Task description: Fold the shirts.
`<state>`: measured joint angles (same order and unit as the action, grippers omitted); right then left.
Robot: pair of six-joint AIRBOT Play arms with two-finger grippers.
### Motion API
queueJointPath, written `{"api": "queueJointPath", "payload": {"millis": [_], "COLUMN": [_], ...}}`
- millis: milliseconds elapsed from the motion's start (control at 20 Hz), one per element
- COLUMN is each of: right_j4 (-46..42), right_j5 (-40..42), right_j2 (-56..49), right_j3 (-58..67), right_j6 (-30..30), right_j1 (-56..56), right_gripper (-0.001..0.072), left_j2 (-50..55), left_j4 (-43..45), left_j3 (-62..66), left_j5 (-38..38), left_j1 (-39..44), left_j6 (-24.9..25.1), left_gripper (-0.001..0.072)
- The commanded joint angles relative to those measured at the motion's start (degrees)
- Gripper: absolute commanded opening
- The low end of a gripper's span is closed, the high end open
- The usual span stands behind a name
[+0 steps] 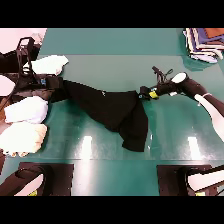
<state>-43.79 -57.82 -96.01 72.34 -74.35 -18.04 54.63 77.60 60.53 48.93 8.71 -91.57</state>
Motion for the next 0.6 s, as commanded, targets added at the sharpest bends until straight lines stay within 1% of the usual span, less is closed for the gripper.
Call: {"api": "queueJointPath", "payload": {"millis": [0, 200, 400, 500, 550], "right_j4": [-3.08, -8.85, -8.92, -9.22, -11.13], "right_j5": [-6.10, -15.02, -21.07, -22.56, -22.84], "right_j2": [-0.85, 11.96, 25.75, 30.51, 32.59], "right_j3": [9.46, 20.33, 29.31, 32.98, 34.23], "right_j6": [0.28, 0.22, 0.11, -1.86, -2.93], "right_j1": [0.24, 4.07, 6.51, 6.82, 6.82], "right_gripper": [0.0011, 0.0011, 0.0011, 0.0011, 0.0011], "left_j2": [-1.09, -4.17, -5.05, -5.05, -5.05], "left_j4": [0.48, 1.49, 1.29, 0.90, 0.20], "left_j3": [6.19, 26.62, 47.04, 54.12, 56.63], "left_j5": [1.01, 4.00, 11.80, 15.52, 16.65], "left_j1": [-0.07, -0.07, -0.04, -0.04, -0.04], "left_j6": [1.97, 6.45, 6.56, 6.54, 6.54], "left_gripper": [0.0025, 0.0026, 0.0026, 0.0025, 0.0026]}}
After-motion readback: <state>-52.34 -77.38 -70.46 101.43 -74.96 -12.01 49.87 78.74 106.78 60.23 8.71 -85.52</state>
